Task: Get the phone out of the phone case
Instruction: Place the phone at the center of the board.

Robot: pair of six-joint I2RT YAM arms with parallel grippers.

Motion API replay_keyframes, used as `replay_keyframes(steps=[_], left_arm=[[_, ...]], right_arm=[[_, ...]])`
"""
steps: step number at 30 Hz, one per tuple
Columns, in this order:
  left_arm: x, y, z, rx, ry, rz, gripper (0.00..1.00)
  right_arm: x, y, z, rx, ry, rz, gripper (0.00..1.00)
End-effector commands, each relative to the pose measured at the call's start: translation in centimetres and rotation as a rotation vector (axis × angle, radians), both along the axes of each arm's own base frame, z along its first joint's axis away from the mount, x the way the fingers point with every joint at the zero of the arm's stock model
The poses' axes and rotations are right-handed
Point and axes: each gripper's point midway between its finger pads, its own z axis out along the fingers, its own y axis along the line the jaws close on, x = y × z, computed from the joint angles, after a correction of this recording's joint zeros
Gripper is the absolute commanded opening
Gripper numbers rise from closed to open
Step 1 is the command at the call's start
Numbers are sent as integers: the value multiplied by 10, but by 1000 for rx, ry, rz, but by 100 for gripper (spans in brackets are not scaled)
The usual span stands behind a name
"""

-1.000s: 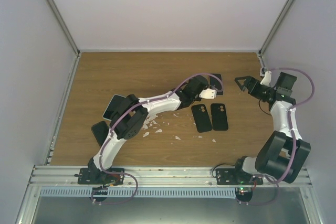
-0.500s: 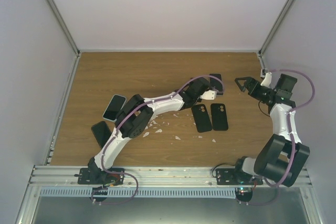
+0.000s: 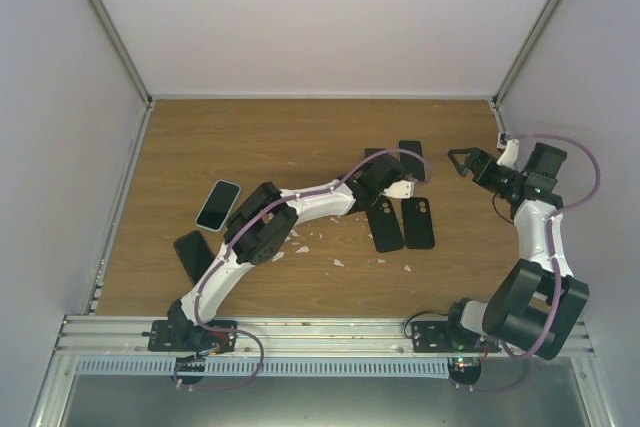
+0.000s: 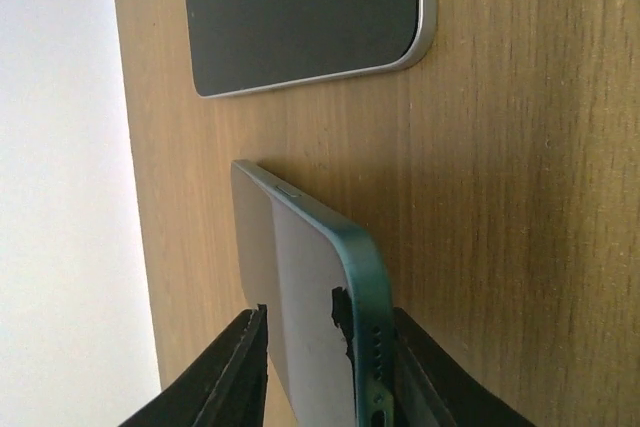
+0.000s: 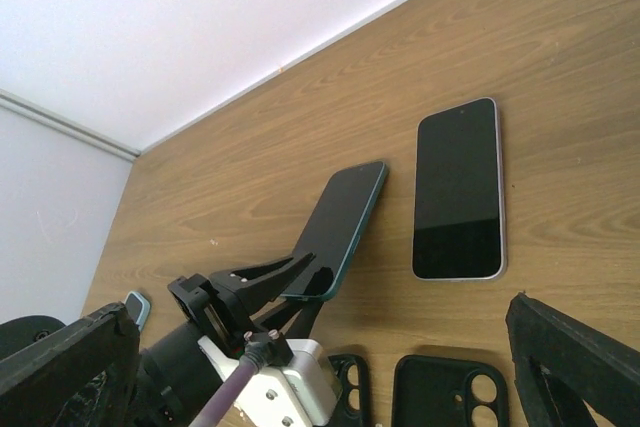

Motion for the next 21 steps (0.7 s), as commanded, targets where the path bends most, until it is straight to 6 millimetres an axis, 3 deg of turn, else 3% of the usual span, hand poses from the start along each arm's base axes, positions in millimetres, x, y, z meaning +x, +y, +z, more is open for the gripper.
replay_keyframes(steps=[1,14,21], left_arm=[[1,-12,11,-64,-1,-1,33],[-6,-18,14,-95,53,-21,49],[1,-18,10,-87,34,-23,51]], right_arm=[[-2,-2,6,-2,-26,-8,100],[-2,-2,7,2,-28,-9,100],[-2,-2,8,1,-31,-10,100]])
